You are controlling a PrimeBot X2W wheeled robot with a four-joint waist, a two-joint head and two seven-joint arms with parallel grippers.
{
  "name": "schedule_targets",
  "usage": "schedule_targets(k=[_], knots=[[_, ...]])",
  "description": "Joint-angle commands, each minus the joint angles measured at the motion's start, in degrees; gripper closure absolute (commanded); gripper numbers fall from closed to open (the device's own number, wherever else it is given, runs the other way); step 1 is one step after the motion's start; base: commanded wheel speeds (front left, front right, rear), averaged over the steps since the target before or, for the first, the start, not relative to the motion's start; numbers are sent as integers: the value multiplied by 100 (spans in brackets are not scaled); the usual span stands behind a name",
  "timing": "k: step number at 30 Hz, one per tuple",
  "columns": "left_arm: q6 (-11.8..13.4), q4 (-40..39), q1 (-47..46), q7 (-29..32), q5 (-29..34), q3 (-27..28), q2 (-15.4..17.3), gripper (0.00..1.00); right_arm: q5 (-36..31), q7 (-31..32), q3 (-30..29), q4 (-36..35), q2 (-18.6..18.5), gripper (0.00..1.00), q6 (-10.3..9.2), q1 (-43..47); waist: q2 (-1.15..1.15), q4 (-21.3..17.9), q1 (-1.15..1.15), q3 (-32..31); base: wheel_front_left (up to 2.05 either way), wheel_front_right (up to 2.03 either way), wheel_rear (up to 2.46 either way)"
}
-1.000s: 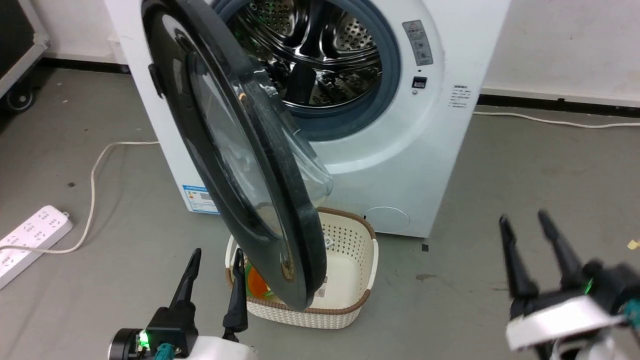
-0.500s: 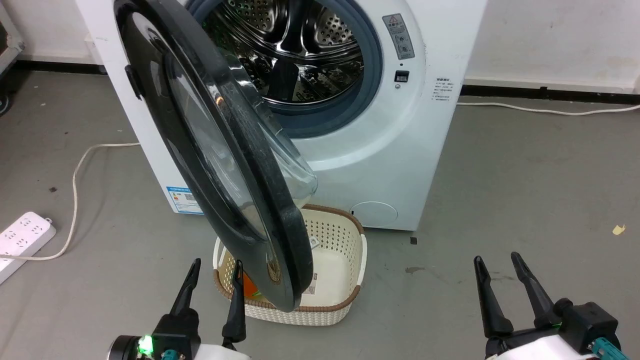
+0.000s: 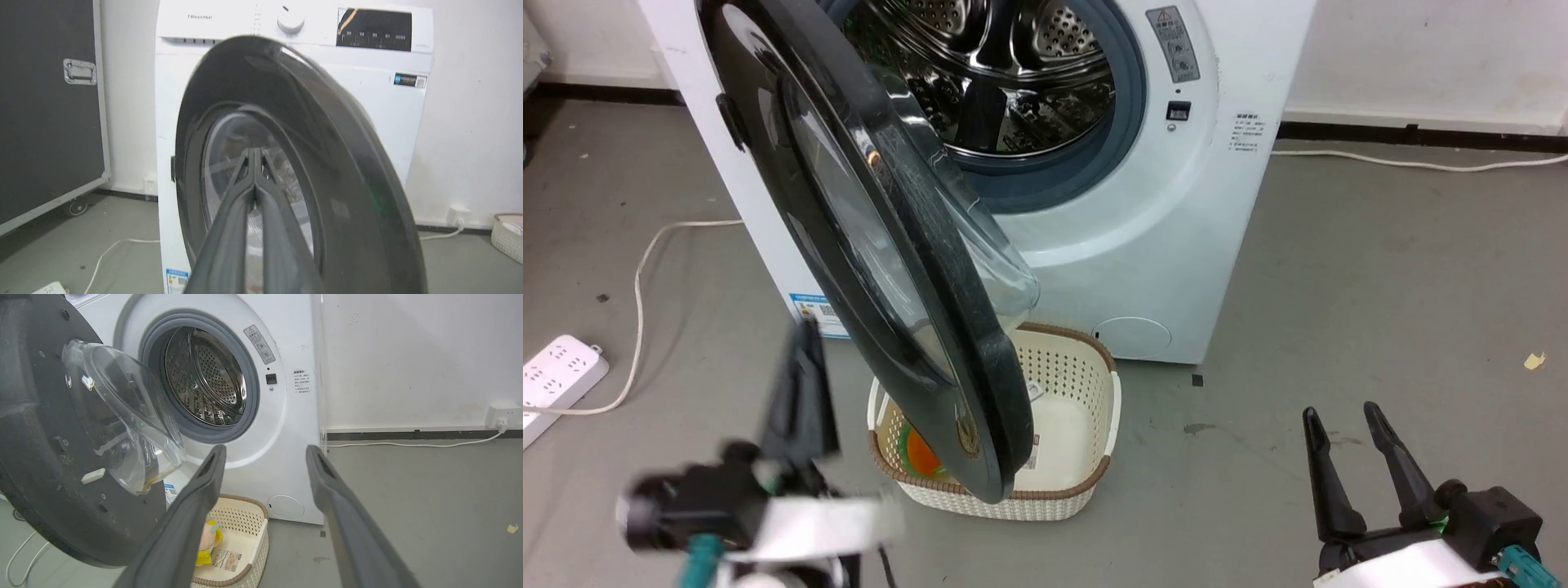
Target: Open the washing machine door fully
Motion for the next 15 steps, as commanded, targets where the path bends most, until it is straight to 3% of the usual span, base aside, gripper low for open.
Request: schedule_targets(k=[1,9,11,15], knots=[[24,-69,-109,-30,-19,23,6,100,39,-25,-4,-25,30,0,6,-89,0,3,0,10,0,0,0],[48,-1274,-1087,-30,143,-53,6,100,85,-25,48,-16,36,0,6,-165,0,-40,0,77,0,0,0],[-186,-1069,-1237,-30,196,-447,6,100,180,-25,102,20,38,0,6,-175,0,-85,0,99,0,0,0],[-337,-533,-1183,123,90,-1035,6,100,210,-25,135,45,39,0,6,-170,0,-115,0,117,0,0,0]])
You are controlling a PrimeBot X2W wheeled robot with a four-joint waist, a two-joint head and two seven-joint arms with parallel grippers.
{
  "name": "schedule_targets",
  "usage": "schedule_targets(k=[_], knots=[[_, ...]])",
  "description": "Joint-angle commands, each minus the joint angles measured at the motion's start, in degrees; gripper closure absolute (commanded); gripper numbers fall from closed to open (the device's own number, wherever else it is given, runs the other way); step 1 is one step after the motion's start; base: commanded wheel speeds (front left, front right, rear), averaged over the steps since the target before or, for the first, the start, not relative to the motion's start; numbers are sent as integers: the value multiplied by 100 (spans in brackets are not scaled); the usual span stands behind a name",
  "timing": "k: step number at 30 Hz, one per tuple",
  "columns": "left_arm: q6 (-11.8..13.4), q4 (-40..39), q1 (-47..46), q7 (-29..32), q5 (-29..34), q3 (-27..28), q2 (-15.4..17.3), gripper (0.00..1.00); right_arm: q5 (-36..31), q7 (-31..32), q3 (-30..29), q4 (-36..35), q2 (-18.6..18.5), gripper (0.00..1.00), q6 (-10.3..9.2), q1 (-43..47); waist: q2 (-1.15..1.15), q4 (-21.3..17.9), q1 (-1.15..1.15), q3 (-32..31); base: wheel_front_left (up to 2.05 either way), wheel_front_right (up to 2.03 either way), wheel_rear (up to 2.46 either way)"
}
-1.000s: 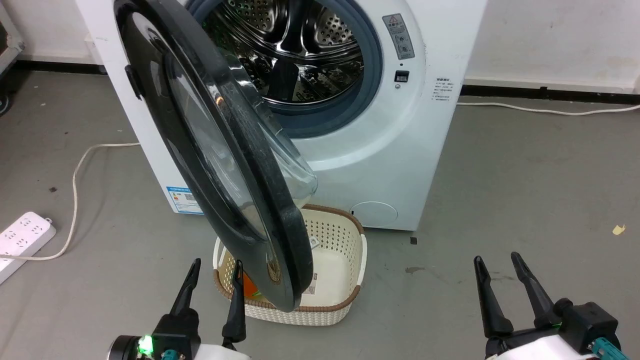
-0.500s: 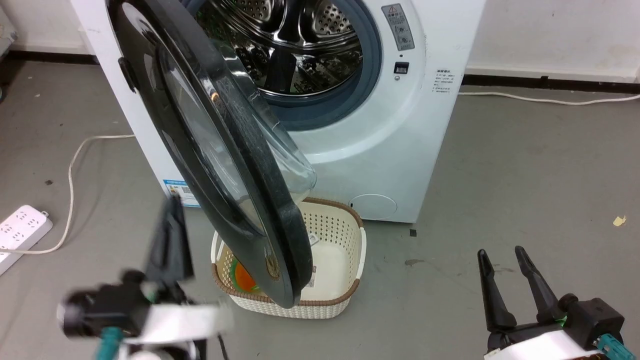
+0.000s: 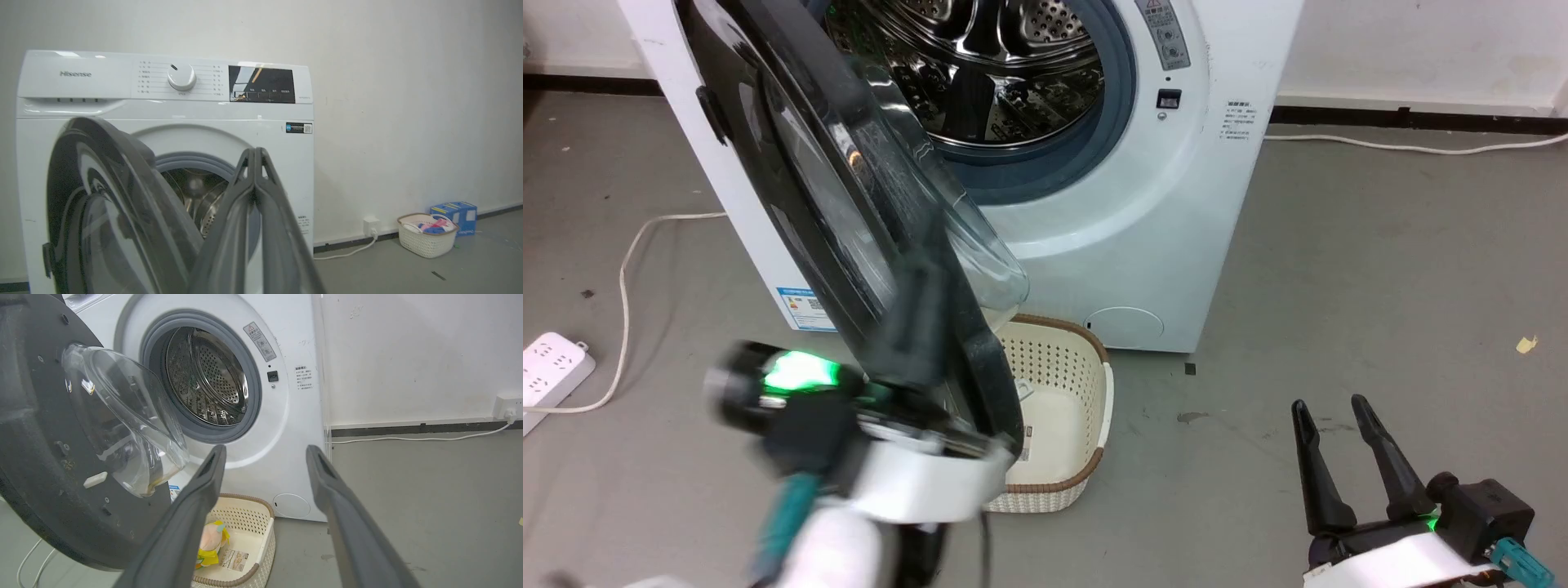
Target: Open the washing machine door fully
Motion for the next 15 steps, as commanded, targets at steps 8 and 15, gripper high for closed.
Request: schedule_targets(k=[8,15], knots=[[-92,1359,352,221,-698,-1106,10,100,44,-25,9,29,28,0,6,-109,0,5,0,97,0,0,0],[78,2531,273,161,-920,-1334,10,100,40,-25,45,41,29,0,6,-153,0,76,0,211,0,0,0]])
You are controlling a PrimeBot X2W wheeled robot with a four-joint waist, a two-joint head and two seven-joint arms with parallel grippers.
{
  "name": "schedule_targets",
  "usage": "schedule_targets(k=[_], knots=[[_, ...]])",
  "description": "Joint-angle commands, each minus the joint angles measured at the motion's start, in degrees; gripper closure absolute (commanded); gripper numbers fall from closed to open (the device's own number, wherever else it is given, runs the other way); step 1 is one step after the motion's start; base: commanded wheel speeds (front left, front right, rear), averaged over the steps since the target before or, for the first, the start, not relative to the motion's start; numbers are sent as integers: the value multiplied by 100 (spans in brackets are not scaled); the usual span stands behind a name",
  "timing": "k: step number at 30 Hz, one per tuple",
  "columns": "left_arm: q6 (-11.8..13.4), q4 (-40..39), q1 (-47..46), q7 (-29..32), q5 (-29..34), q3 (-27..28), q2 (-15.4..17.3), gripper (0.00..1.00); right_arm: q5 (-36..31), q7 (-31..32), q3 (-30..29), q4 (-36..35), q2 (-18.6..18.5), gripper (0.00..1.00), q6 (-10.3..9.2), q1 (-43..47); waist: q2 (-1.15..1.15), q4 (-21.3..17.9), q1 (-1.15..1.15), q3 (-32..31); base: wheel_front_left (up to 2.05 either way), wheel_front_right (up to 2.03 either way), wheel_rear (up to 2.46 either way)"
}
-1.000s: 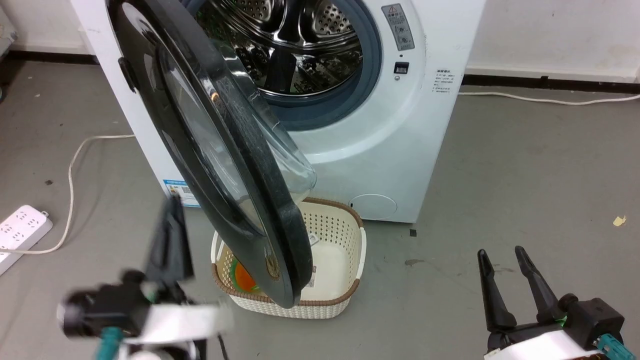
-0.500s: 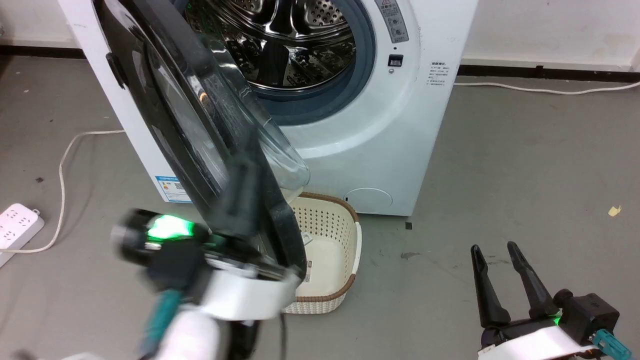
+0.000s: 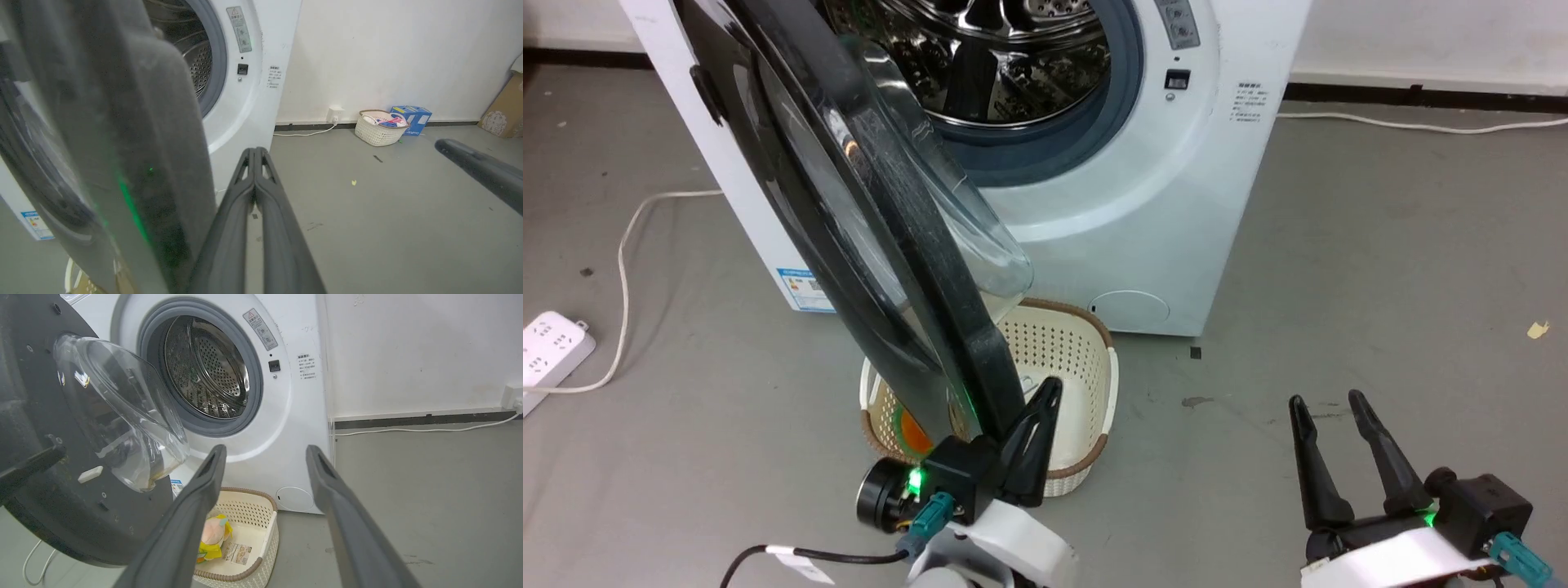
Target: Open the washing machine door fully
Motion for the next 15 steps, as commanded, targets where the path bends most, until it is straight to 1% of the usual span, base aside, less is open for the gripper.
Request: schedule_targets(k=[1,4,7,11,15], knots=[[47,67,-67,-52,-16,12,14,100,3,-25,12,12,25,0,6,-101,0,29,-1,19,0,0,0],[134,321,-111,-160,-112,43,14,100,9,-25,29,29,25,0,6,-88,0,129,-1,22,0,0,0],[175,503,-95,-240,-137,77,19,100,20,-25,15,63,26,0,6,-41,0,354,-1,-57,0,0,0],[172,535,27,-273,-95,91,61,100,56,-25,5,86,26,0,6,7,0,674,-1,-206,0,0,0],[188,390,203,-285,-79,115,98,100,105,-25,-16,126,26,0,6,99,0,1099,-1,-359,0,0,0]])
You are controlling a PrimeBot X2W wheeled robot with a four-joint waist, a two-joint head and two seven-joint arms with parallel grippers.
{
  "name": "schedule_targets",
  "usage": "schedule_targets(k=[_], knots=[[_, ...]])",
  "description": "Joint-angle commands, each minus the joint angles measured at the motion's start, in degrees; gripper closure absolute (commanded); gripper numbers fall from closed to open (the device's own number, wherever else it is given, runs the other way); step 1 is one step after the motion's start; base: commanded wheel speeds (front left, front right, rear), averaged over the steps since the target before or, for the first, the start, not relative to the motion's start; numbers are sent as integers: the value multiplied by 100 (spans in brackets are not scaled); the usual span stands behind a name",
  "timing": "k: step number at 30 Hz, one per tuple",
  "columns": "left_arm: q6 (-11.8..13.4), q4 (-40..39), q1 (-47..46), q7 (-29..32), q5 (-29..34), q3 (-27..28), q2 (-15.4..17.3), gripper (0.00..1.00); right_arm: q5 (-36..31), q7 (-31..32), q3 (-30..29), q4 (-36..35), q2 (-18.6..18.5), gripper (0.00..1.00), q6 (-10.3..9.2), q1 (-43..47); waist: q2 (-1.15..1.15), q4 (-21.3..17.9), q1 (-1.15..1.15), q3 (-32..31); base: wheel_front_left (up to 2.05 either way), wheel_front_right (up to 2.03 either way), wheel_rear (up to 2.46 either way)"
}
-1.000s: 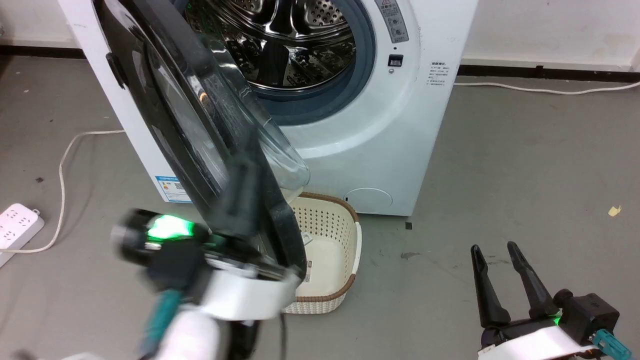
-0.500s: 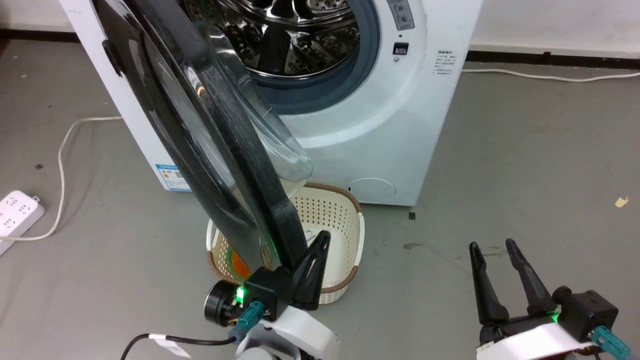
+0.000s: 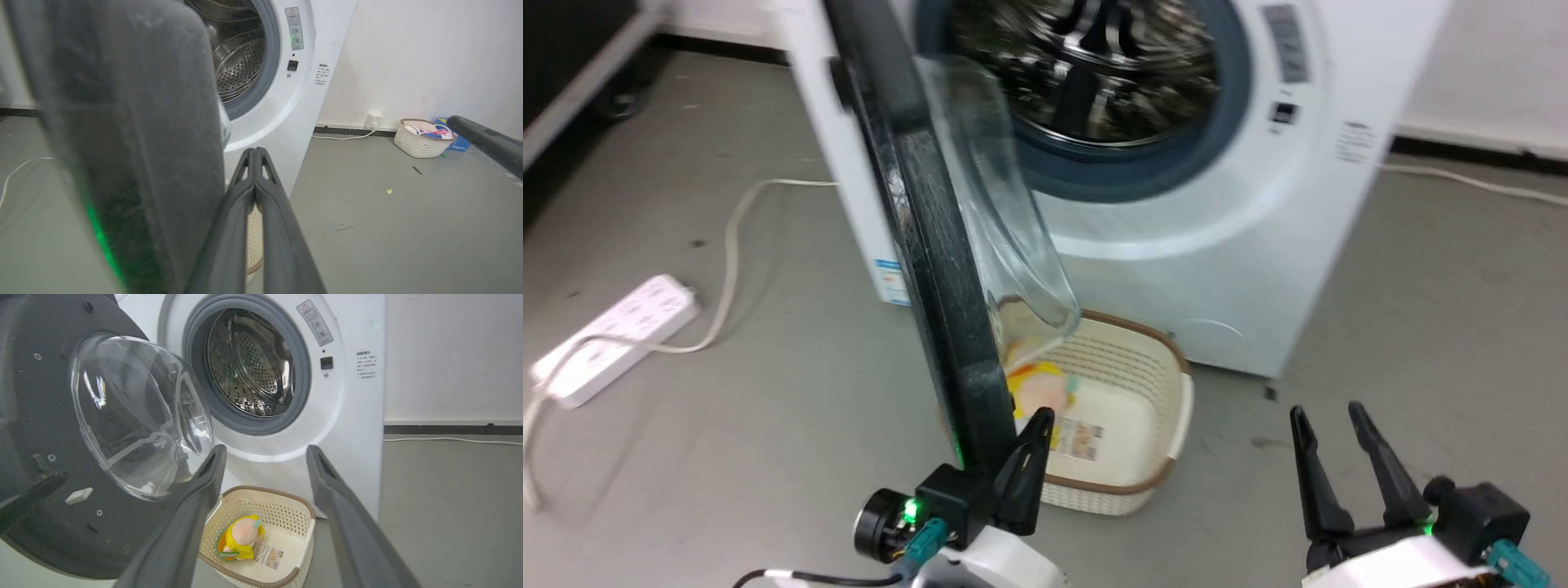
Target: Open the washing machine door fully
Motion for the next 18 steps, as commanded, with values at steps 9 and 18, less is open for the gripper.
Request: schedule_targets(k=[9,18], knots=[[126,-339,350,-36,0,177,124,100,94,-25,58,79,22,0,6,147,0,1198,0,-243,0,0,0],[225,-309,229,-37,-169,659,406,100,-46,-25,225,108,22,0,6,6,0,1673,0,156,0,0,0]])
